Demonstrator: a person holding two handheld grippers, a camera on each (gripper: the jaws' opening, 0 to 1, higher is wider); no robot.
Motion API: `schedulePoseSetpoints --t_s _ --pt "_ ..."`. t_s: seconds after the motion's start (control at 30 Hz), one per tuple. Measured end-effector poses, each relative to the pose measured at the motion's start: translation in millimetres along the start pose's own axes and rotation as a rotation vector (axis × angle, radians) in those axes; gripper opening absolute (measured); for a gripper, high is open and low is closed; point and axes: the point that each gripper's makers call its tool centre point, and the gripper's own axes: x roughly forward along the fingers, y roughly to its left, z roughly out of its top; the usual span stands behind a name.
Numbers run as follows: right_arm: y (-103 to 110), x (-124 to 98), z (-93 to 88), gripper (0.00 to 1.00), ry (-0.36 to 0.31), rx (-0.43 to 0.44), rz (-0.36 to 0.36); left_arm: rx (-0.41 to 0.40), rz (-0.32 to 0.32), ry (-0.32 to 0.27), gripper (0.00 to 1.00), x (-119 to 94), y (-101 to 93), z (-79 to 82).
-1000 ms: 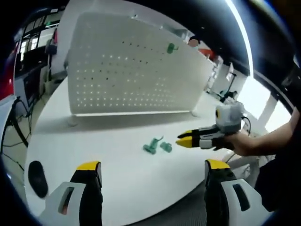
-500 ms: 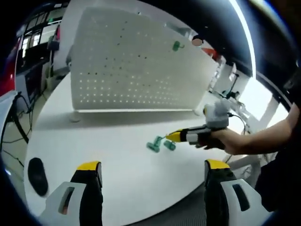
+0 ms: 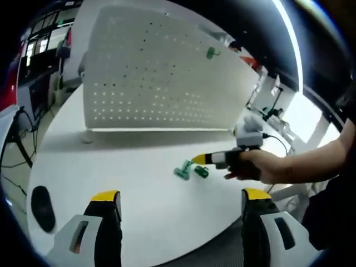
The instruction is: Insert the hook assembly into the mounting plate slot until the hook locks in place.
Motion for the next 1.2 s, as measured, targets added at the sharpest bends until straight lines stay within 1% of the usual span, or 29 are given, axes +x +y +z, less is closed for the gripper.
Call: schedulePoseSetpoints --t_s 0.37,0.43,0.47,0.5,0.6,0.67,0.83,0.93,1.0,1.2 --pt "-3 1 6.5 0.01 -0.008 -0.027 -0.022 -0.003 0.002 0.001 0.9 -2 2.6 -1.2" --pt "-4 0 8.9 0.01 -0.019 -0.023 -0.02 -0.003 0.003 0.0 0.9 -2 2.8 -0.7" --pt "-4 -2 11.9 0.0 -0.035 -0.03 -0.026 -0.002 0.002 -0.001 0.9 -1 2.6 0.1" --pt "-4 -4 16.4 0.0 -0.056 -0.056 -0.032 -0.001 0.001 -0.003 0.9 -1 2.2 0.8" --pt "0 -7 20.6 0.0 -0.07 -0.072 -0.027 0.001 0.0 -0.008 0.9 -1 1.9 3.0" --pt "2 -10 26.5 0.0 -0.093 -0.079 -0.024 0.004 0.0 -0.01 0.9 -1 1.9 4.3" --pt "16 -22 47.9 0.0 -0.155 -0.131 -0.001 0.014 -0.002 -0.022 0.9 -1 0.2 10.9" --pt "30 -32 62.6 0.0 -0.2 -0.175 0.028 0.024 -0.001 -0.031 0.9 -2 -0.7 16.7" --pt "40 -39 69.4 0.0 -0.221 -0.199 0.045 0.028 0.0 -0.037 0.9 -2 -0.3 20.1" --pt "69 -64 82.3 0.0 -0.279 -0.222 0.115 0.022 0.012 -0.043 0.89 -3 0.0 30.5"
